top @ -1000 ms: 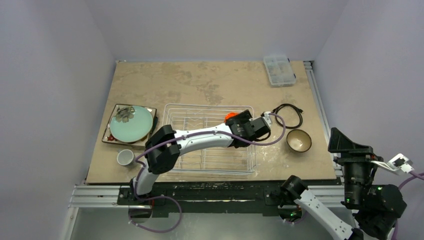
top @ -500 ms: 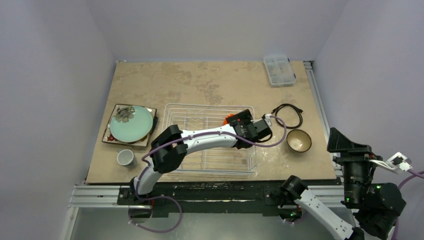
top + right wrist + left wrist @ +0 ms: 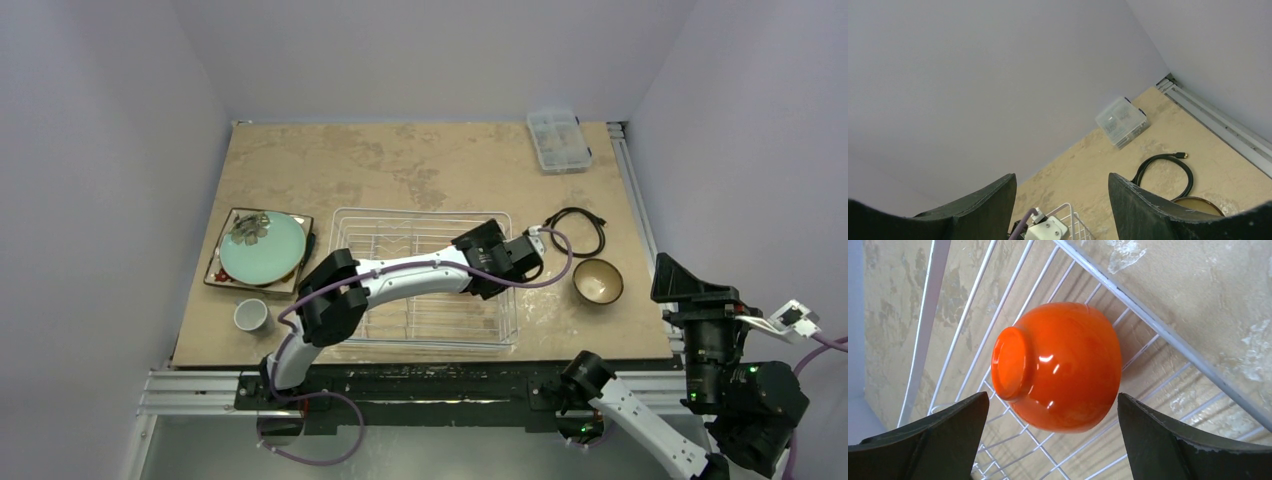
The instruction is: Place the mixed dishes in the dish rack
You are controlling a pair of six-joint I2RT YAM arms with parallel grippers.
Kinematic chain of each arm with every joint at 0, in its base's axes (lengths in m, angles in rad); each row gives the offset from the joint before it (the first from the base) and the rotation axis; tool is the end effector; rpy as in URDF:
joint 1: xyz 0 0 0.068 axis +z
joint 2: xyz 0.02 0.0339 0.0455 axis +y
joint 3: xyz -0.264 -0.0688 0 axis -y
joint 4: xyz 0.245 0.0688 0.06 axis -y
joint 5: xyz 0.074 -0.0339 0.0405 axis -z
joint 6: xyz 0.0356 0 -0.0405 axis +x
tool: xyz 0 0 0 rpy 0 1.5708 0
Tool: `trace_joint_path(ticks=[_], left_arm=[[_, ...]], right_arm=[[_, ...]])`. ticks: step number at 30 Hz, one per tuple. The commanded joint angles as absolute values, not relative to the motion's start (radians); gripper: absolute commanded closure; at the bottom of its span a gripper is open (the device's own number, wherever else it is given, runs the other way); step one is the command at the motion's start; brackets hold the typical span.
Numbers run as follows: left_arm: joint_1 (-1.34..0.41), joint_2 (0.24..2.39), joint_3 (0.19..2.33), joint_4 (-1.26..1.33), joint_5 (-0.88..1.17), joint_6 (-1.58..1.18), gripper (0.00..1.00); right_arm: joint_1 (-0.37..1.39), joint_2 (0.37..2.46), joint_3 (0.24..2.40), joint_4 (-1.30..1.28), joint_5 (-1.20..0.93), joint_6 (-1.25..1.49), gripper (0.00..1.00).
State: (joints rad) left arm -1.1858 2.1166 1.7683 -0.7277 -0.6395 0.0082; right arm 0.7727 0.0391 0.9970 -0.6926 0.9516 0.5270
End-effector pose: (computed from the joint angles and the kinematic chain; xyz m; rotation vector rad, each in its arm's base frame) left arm 0.1911 -0.4151 0.2217 1.1683 2.0713 0.3201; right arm -0.0231 -0.0631 0.3836 0.6494 1.2778 0.4530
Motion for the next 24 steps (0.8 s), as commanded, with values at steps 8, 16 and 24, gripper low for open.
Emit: trace_joint_path(ticks=[8, 16, 24], left_arm=[[-1.132, 1.856, 1.651, -0.713, -0.421, -0.177, 0.01], [-0.978, 1.739, 1.477, -0.675, -0.146, -0.402, 0.26], [-0.968, 1.786, 1.453, -0.604, 0.021, -0.478, 0.38]], right_arm=[[0.782, 0.089, 0.990, -0.683, 0.933, 0.551, 0.33], [0.782, 0.113, 0.964, -0.686, 0.896, 0.566, 0.33], [0.782, 0.196, 0.927, -0.662, 0.850, 0.591, 0.32]])
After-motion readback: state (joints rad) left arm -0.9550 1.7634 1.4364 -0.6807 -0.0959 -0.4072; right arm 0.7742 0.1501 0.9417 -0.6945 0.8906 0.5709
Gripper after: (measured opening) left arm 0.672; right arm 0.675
